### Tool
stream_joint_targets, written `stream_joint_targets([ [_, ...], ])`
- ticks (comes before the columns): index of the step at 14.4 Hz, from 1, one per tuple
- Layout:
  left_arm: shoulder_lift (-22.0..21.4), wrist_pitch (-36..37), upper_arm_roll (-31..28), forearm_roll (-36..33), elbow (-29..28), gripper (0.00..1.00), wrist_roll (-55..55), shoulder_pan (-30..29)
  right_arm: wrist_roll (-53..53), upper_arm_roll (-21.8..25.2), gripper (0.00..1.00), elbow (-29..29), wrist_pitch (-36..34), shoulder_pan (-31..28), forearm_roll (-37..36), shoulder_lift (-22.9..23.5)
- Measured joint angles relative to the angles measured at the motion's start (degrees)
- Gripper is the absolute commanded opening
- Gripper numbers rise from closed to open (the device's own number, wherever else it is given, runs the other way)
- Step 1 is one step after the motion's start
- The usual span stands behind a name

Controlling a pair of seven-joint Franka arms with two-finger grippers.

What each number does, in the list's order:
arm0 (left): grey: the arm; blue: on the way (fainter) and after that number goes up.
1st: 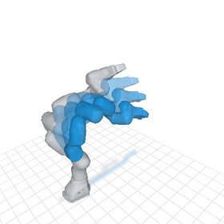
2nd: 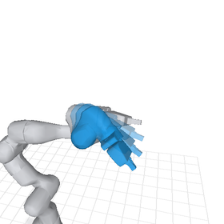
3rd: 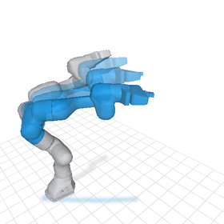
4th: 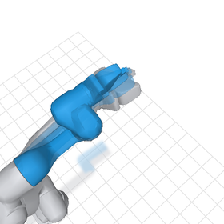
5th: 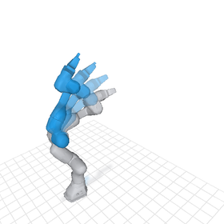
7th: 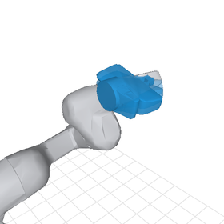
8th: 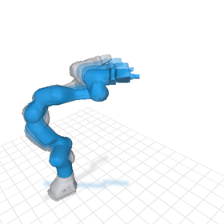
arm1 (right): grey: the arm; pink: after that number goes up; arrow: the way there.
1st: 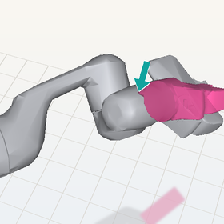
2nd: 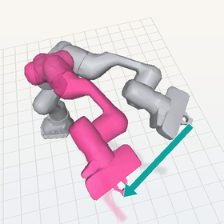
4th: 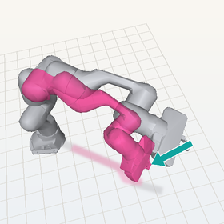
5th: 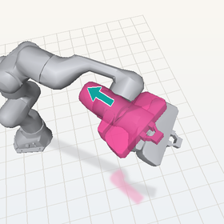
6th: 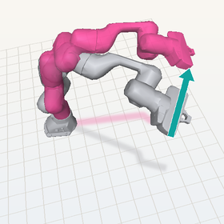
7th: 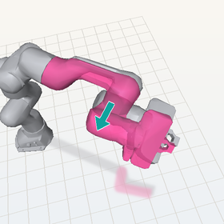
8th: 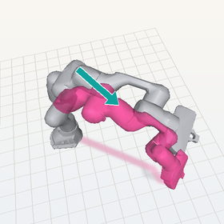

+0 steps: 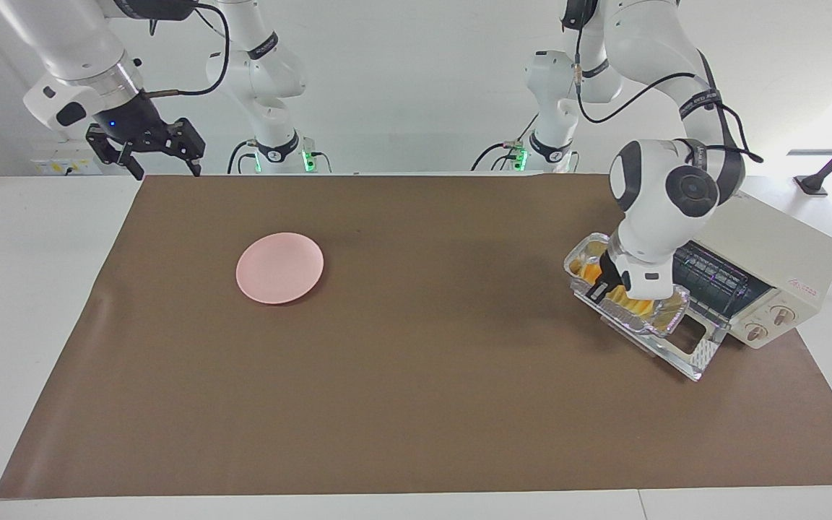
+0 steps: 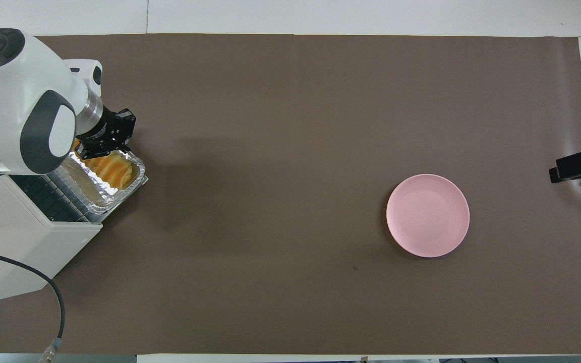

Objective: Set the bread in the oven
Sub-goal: 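Carry the foil tray with the left gripper to the oven opening, then push the foil tray into the toaster oven with the left gripper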

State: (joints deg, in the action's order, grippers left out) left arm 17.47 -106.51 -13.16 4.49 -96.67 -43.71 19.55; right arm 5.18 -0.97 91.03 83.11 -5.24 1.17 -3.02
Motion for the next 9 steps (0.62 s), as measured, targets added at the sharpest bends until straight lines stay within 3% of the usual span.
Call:
stream_joint_targets([
  [9,-0.5,1.1,-0.1,-3.5,-0.3,0.00,7.1,-8.9,0.0,-0.1,1.00,-1.3,-0.1,0.0,0.0,-0.4],
])
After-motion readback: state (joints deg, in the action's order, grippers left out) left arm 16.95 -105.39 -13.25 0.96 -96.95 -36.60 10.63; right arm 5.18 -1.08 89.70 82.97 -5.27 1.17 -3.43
